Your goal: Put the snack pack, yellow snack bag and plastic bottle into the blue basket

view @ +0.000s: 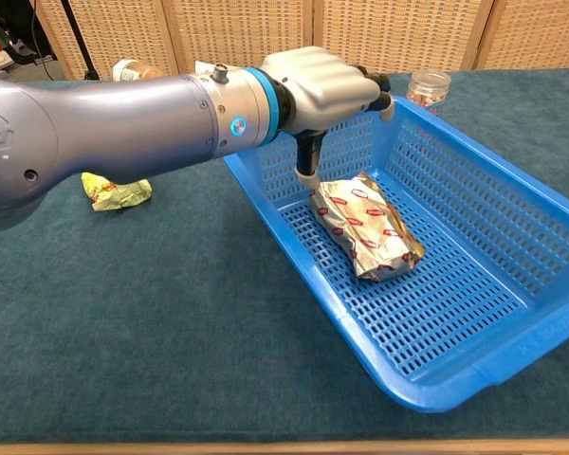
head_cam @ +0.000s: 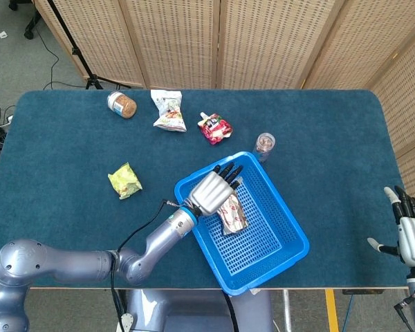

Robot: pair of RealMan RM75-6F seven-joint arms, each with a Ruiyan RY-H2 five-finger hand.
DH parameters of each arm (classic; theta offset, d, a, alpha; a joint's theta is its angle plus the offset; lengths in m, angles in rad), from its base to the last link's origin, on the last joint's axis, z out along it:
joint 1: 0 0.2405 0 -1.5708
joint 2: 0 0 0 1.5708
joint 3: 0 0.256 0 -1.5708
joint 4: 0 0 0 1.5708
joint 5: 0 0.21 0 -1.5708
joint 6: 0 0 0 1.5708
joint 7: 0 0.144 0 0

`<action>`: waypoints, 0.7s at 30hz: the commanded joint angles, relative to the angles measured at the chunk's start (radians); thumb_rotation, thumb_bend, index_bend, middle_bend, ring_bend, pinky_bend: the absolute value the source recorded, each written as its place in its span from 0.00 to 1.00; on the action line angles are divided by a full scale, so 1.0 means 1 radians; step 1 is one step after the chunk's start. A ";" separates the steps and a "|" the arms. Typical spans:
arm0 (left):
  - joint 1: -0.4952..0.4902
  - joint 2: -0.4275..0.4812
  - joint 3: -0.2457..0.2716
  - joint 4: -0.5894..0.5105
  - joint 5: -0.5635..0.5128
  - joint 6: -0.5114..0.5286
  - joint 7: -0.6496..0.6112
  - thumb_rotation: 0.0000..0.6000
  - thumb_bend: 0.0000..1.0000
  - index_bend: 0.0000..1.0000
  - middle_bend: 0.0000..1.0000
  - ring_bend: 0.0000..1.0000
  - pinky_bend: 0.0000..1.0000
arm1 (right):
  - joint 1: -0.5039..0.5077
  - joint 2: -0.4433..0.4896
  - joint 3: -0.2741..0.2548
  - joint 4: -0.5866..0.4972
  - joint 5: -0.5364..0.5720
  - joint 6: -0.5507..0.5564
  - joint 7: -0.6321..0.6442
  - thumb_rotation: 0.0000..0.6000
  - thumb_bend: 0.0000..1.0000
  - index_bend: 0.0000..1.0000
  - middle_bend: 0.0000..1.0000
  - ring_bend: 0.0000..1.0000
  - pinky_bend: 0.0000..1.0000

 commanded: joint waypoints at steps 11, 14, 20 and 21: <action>0.113 0.316 0.019 -0.185 0.055 0.021 -0.192 1.00 0.13 0.07 0.00 0.02 0.24 | 0.000 -0.002 -0.003 -0.014 -0.007 0.005 -0.030 1.00 0.10 0.00 0.00 0.00 0.02; 0.138 0.443 0.036 -0.247 0.031 -0.015 -0.219 1.00 0.12 0.07 0.00 0.02 0.24 | 0.001 -0.004 -0.006 -0.023 -0.015 0.011 -0.046 1.00 0.10 0.00 0.00 0.00 0.02; 0.198 0.700 0.092 -0.326 0.013 -0.086 -0.283 1.00 0.11 0.07 0.00 0.00 0.24 | 0.004 -0.012 -0.011 -0.032 -0.020 0.011 -0.081 1.00 0.10 0.00 0.00 0.00 0.02; 0.205 0.719 0.097 -0.329 0.014 -0.094 -0.295 1.00 0.10 0.07 0.00 0.00 0.24 | 0.004 -0.012 -0.011 -0.034 -0.021 0.012 -0.084 1.00 0.10 0.00 0.00 0.00 0.02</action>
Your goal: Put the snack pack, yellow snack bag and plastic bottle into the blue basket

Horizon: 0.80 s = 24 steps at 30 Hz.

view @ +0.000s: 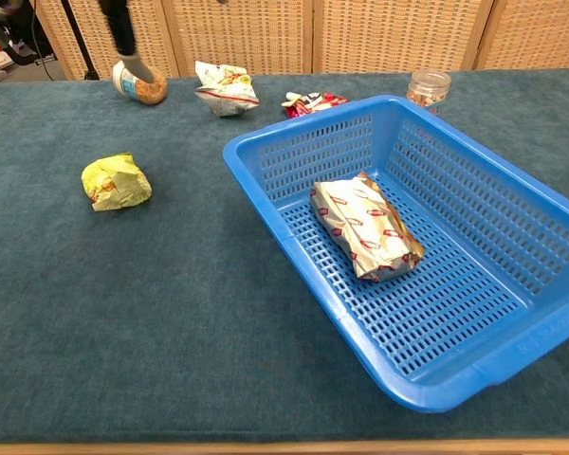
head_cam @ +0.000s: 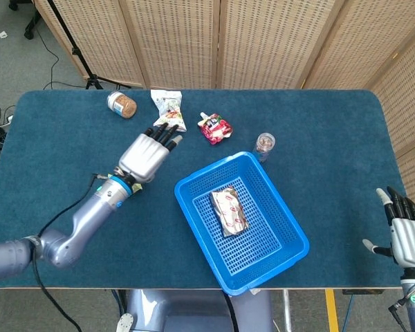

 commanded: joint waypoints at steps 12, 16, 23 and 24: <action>0.206 0.235 0.147 0.058 0.150 -0.119 -0.300 1.00 0.05 0.07 0.00 0.00 0.24 | 0.000 -0.007 -0.008 -0.029 -0.024 0.022 -0.061 1.00 0.10 0.00 0.00 0.00 0.02; 0.233 0.189 0.167 0.132 0.198 -0.128 -0.353 1.00 0.05 0.06 0.00 0.00 0.21 | 0.000 -0.009 -0.012 -0.037 -0.031 0.024 -0.068 1.00 0.10 0.00 0.00 0.00 0.02; 0.227 0.070 0.177 0.252 0.250 -0.162 -0.392 1.00 0.05 0.06 0.00 0.00 0.17 | 0.003 -0.011 -0.014 -0.037 -0.031 0.018 -0.070 1.00 0.10 0.00 0.00 0.00 0.02; 0.223 0.052 0.178 0.266 0.251 -0.166 -0.389 1.00 0.05 0.06 0.00 0.00 0.17 | 0.004 -0.011 -0.014 -0.036 -0.031 0.017 -0.069 1.00 0.10 0.00 0.00 0.00 0.02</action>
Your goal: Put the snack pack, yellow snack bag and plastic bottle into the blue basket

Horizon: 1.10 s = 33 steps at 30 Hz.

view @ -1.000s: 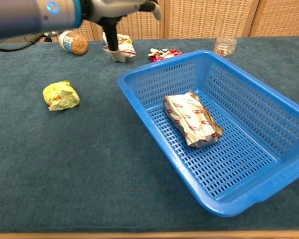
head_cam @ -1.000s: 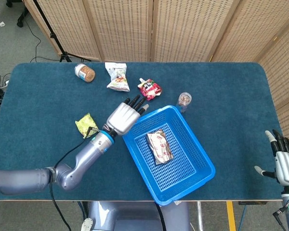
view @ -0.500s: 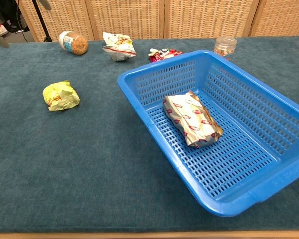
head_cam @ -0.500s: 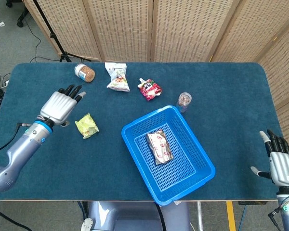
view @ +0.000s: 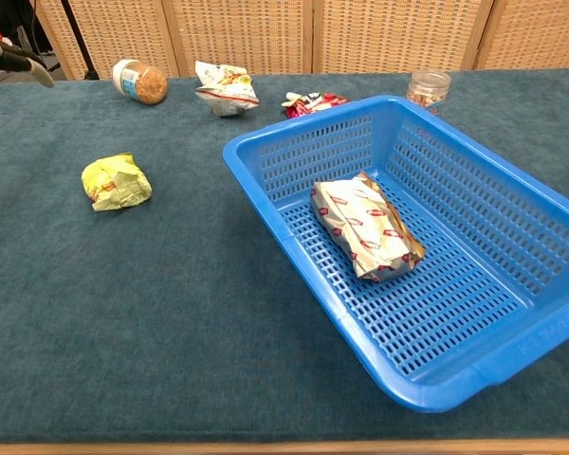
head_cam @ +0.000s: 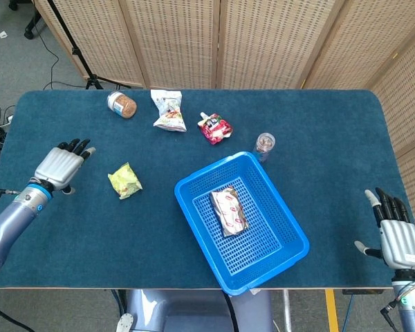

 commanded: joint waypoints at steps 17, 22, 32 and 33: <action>-0.055 -0.259 0.006 0.160 -0.032 -0.015 0.091 1.00 0.05 0.06 0.00 0.00 0.15 | -0.001 0.006 0.000 0.008 0.002 -0.004 0.028 1.00 0.10 0.00 0.00 0.00 0.02; -0.076 -0.317 -0.001 0.216 -0.075 -0.031 0.108 1.00 0.06 0.06 0.00 0.00 0.15 | -0.001 0.008 -0.002 0.004 -0.002 -0.003 0.029 1.00 0.10 0.00 0.00 0.00 0.02; -0.053 -0.471 -0.004 0.342 -0.036 0.075 0.113 1.00 0.10 0.32 0.02 0.04 0.16 | -0.002 0.010 0.001 0.010 0.003 -0.004 0.039 1.00 0.10 0.00 0.00 0.00 0.02; -0.050 -0.488 -0.004 0.359 -0.026 0.086 0.113 1.00 0.10 0.35 0.04 0.07 0.17 | -0.003 0.009 0.001 0.011 0.002 -0.002 0.039 1.00 0.10 0.00 0.00 0.00 0.02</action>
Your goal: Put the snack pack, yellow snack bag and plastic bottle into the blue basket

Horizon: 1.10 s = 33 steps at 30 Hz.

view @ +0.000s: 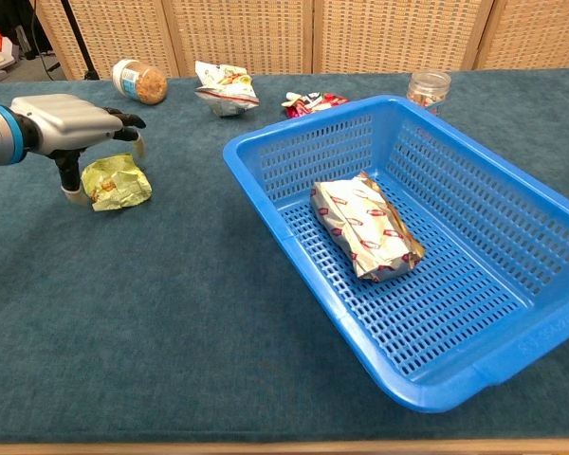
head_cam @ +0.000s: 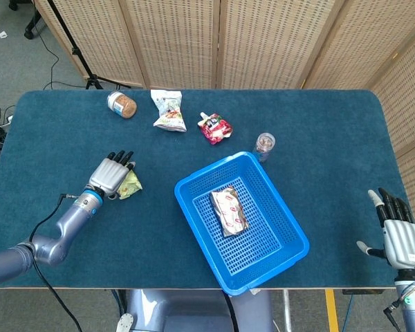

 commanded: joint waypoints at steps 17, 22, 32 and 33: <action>0.061 -0.126 -0.013 0.140 0.180 0.199 -0.047 1.00 0.32 0.77 0.36 0.35 0.39 | -0.003 0.002 0.001 -0.001 0.002 0.002 0.005 1.00 0.10 0.00 0.00 0.00 0.02; 0.066 -0.091 -0.036 0.105 0.221 0.248 -0.072 1.00 0.34 0.83 0.41 0.39 0.41 | -0.003 0.005 0.001 -0.005 0.004 0.001 0.007 1.00 0.10 0.00 0.00 0.00 0.02; 0.069 0.005 -0.103 -0.037 0.244 0.322 -0.079 1.00 0.34 0.85 0.42 0.40 0.42 | -0.008 0.010 0.001 -0.010 -0.006 0.013 0.018 1.00 0.10 0.00 0.00 0.00 0.02; 0.066 0.021 -0.114 -0.068 0.255 0.338 -0.076 1.00 0.34 0.85 0.42 0.40 0.42 | -0.009 0.011 0.001 -0.011 -0.008 0.015 0.020 1.00 0.10 0.00 0.00 0.00 0.02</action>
